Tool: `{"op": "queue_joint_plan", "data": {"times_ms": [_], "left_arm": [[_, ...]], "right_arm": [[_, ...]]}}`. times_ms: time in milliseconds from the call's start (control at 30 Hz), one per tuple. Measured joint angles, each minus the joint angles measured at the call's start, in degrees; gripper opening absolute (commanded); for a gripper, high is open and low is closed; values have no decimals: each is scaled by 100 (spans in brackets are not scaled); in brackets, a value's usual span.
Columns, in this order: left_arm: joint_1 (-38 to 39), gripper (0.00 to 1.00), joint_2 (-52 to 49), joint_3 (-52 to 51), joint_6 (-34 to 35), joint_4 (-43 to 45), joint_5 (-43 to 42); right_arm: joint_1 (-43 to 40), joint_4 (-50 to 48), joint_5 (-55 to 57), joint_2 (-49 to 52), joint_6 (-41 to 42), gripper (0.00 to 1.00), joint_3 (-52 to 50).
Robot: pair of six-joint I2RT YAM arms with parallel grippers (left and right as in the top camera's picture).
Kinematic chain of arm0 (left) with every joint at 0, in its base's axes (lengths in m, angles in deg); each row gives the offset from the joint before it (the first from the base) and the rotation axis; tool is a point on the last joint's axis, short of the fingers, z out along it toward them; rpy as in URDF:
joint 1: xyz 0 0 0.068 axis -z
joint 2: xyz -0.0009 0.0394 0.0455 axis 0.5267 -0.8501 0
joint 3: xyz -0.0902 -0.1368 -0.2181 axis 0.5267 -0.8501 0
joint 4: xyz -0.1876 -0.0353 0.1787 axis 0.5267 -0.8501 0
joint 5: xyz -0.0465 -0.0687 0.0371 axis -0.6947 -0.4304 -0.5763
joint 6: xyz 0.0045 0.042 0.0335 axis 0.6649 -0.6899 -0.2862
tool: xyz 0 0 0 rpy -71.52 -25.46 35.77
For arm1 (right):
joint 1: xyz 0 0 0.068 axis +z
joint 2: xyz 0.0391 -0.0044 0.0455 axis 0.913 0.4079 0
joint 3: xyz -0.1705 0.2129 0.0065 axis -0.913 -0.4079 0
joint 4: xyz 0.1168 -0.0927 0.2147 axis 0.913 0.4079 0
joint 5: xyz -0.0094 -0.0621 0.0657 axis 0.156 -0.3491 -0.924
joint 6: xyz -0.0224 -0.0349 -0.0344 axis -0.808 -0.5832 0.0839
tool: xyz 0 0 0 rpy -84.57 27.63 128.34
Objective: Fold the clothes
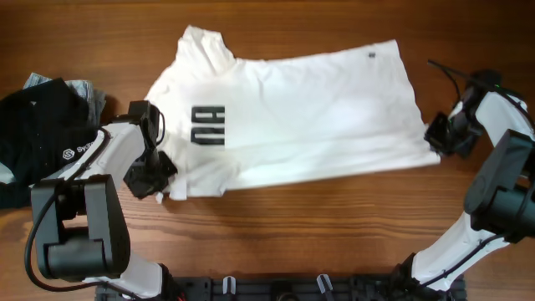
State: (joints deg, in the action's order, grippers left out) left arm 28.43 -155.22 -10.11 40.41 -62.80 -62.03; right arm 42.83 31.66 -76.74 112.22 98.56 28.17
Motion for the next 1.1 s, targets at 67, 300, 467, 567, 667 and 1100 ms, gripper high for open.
{"op": "queue_joint_plan", "data": {"times_ms": [67,300,467,567,667,1100], "left_arm": [[2,4,0,-2,2,-304,0],[-7,54,492,11,42,-603,146],[-15,62,1469,442,-11,216,459],[-4,66,1517,612,-470,1364,103],[122,71,1475,651,-1038,2861,-407],[562,80,-2282,2981,-1941,4686,-1207]], "right_arm": [[-94,380,254,-55,173,4,-46],[-142,533,634,-367,435,72,-37],[-199,245,608,-1196,258,72,236],[-199,76,90,-1440,-4,70,251],[-184,17,-590,-1460,-293,73,256],[203,20,-1217,-1462,-566,79,258]]}}
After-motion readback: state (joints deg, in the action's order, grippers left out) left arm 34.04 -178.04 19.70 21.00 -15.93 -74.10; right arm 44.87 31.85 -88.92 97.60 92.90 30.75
